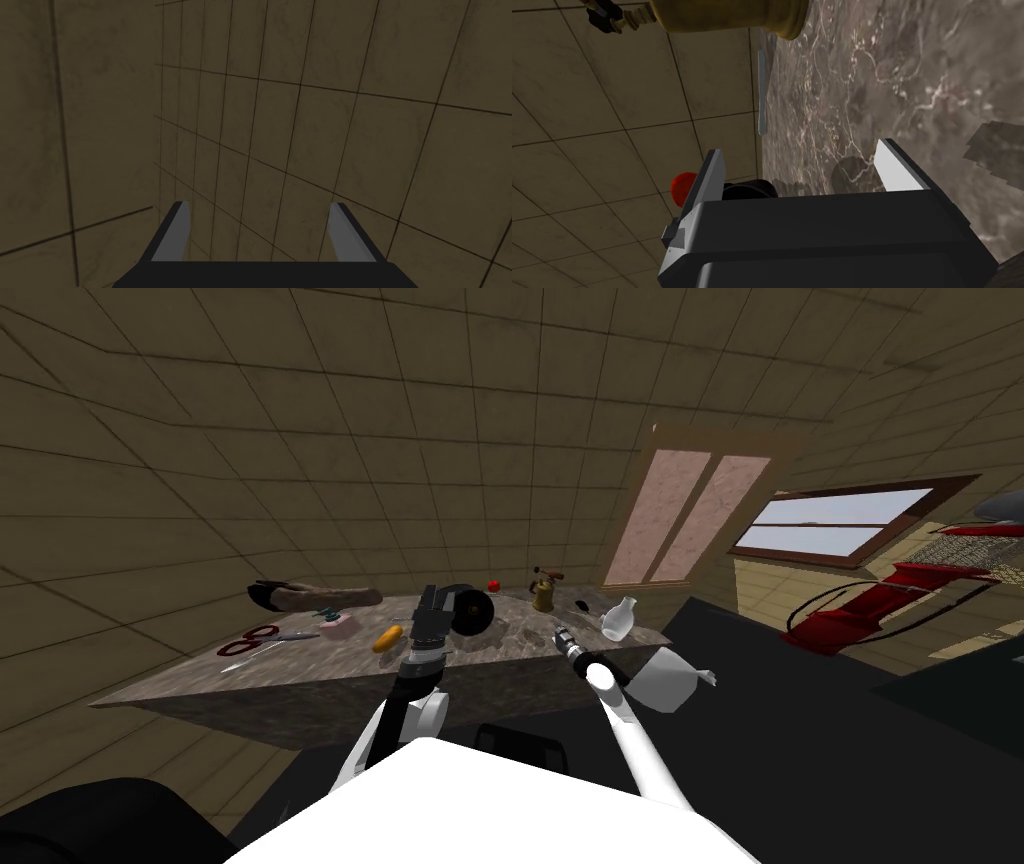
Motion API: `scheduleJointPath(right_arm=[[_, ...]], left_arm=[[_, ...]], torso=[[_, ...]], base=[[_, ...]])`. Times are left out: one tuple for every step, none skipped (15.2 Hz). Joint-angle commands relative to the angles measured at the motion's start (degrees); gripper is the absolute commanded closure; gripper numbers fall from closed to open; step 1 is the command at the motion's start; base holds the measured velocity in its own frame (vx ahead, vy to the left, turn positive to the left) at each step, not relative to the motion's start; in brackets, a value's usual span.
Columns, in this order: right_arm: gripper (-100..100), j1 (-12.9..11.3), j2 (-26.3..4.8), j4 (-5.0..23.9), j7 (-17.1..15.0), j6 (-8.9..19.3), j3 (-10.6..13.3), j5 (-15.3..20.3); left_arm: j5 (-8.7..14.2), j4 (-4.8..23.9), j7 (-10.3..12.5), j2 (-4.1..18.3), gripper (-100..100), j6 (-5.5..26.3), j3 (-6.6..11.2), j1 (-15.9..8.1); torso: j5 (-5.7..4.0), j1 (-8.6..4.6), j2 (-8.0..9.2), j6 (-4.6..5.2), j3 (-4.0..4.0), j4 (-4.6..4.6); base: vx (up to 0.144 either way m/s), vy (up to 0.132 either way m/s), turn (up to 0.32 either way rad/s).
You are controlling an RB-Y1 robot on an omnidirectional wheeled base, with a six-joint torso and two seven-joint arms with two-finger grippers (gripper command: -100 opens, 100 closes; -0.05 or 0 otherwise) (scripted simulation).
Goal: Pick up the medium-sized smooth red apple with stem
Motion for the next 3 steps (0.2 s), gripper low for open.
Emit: scheduleJointPath(right_arm=[[100,0.3,-0.2,-0.6,0.0,0.4,0.4,-0.1],[100,0.6,-0.3,-1.3,0.1,0.9,0.9,-0.2],[100,0.1,-0.2,-0.4,0.2,0.2,0.5,-0.3]], left_arm=[[0.0,0.0,0.0,0.0,0,0.0,0.00,0.0],[0.0,0.0,0.0,0.0,0,0.0,0.01,0.0],[0.0,0.0,0.0,0.0,0,0.0,0.01,0.0]], torso=[[0.00,0.00,0.00,0.00,0.00,0.00],[0.00,-0.02,0.03,0.06,0.01,0.00],[-0.01,-0.01,0.09,0.07,0.04,0.01]], base=[[0.006,-0.011,-0.210],[-0.012,0.001,-0.325],[-0.012,0.008,-0.117]])
